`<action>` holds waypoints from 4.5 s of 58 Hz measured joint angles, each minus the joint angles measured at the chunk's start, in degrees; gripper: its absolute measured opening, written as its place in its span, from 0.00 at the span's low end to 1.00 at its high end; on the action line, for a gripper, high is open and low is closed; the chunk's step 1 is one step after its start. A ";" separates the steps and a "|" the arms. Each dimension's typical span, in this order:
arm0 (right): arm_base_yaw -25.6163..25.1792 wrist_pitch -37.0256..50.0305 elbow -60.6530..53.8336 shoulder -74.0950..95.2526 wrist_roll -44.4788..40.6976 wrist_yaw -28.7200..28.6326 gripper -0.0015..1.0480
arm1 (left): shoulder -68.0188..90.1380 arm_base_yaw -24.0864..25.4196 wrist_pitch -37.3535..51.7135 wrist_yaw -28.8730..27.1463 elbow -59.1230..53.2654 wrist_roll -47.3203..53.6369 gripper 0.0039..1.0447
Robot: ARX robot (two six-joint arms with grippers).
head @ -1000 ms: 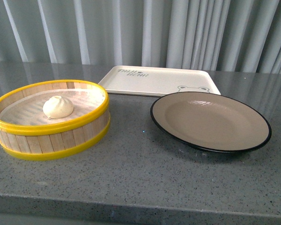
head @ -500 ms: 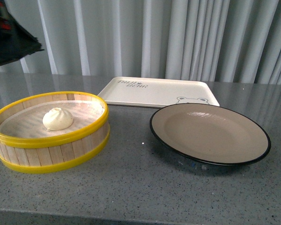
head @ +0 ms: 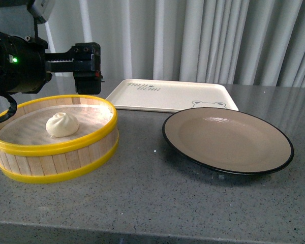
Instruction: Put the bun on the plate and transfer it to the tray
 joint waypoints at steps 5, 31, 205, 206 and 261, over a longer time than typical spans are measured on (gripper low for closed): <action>0.00 0.00 0.02 0.00 0.00 0.00 0.92 | 1.70 -0.39 -0.04 -0.59 0.42 1.14 0.94; 0.00 0.00 0.02 0.00 0.00 0.00 0.92 | 10.49 0.02 1.05 -4.68 6.73 3.39 0.94; 0.00 0.00 0.02 0.00 0.00 0.00 0.92 | 4.48 -4.98 -15.19 -4.96 14.71 7.30 0.03; 0.00 0.00 0.02 0.00 0.00 -0.02 0.92 | 4.37 -5.90 -15.30 -4.76 14.97 7.41 0.03; 0.00 0.00 0.02 0.00 0.00 0.00 0.92 | 22.93 -27.56 -24.39 -5.27 35.12 14.67 0.03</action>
